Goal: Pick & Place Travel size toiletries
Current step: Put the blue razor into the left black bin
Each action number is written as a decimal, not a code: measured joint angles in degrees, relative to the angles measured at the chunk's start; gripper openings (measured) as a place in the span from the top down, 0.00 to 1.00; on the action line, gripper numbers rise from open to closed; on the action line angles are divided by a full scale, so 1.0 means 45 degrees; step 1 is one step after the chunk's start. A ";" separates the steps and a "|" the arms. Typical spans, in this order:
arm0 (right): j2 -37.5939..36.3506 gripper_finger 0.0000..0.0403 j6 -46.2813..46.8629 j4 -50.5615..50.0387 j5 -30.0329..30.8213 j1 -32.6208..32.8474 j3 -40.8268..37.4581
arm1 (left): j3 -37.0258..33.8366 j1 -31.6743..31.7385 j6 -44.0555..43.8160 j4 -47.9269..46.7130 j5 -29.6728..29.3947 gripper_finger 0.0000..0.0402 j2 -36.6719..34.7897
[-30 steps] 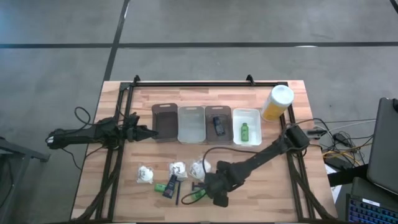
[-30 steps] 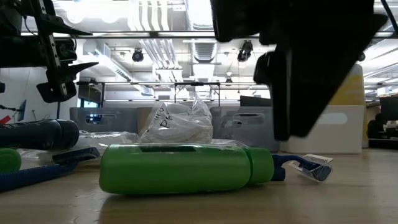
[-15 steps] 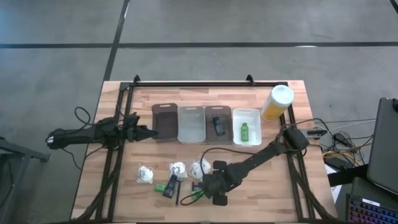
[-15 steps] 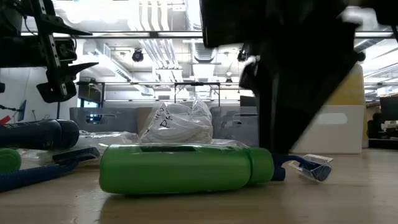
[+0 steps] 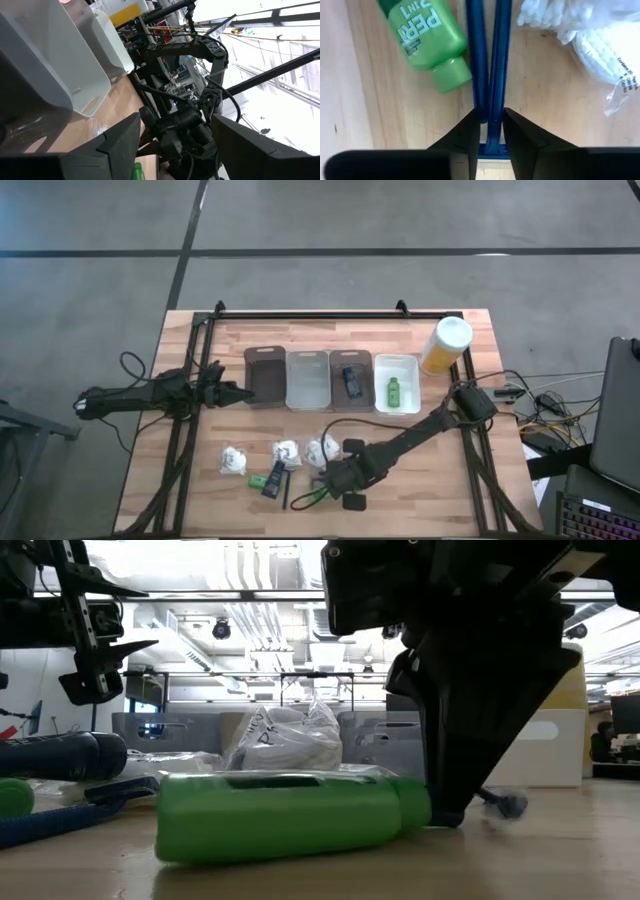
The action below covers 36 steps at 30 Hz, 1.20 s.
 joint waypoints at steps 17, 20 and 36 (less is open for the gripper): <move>-0.0476 0.89 0.0205 -0.1467 -0.0739 0.0008 -0.0005 | 0.0000 -0.0003 -0.0015 -0.0029 -0.0211 0.38 0.0000; -0.0476 0.88 0.0514 -0.1517 -0.0770 -0.0020 -0.0005 | 0.0000 0.0000 -0.0015 -0.0029 -0.0219 0.38 0.0005; -0.2636 0.93 0.3426 -0.3465 0.1205 -0.0343 0.0272 | -0.0005 -0.0005 -0.0845 0.0579 -0.1882 0.39 0.0035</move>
